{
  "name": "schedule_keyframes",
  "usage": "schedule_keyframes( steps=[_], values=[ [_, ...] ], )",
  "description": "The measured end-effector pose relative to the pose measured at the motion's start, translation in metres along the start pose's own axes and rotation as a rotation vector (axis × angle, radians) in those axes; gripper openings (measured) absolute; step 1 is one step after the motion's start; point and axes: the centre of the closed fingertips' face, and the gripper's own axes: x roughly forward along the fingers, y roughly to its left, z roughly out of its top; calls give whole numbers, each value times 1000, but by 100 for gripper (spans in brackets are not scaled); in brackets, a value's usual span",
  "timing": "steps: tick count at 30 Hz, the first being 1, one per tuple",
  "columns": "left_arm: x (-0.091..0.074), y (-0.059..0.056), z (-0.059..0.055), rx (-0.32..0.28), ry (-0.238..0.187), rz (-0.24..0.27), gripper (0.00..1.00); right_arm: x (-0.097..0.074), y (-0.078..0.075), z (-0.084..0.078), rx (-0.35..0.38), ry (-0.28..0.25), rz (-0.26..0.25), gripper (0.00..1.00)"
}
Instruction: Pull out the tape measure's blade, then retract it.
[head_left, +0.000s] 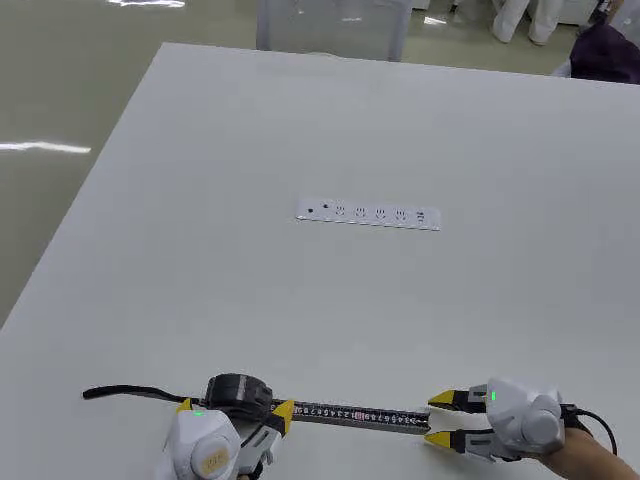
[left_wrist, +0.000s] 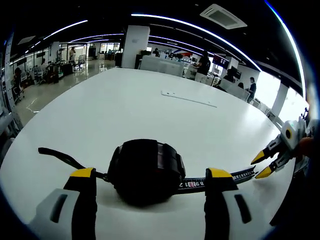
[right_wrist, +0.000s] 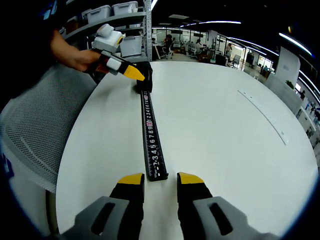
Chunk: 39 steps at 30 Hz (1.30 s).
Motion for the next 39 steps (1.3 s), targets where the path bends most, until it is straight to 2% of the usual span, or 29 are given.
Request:
schedule_keyframes(
  steps=[12, 28, 31, 37, 39],
  values=[
    [5, -1, 0, -12, 4, 13, 87, 10, 3, -3, -32, 8, 57, 17],
    [11, 2, -1, -38, -1, 44, 84, 10, 3, -3, -32, -6, 65, 13],
    [11, 3, -2, -43, 4, 56, 82, 10, 2, -4, -28, -6, 64, 13],
    [14, 6, -5, -89, 14, 74, 77, 9, 1, -3, -21, -9, 46, 13],
    [14, 6, -5, -84, 10, 79, 75, 9, 1, -2, -16, -10, 42, 13]
  ],
)
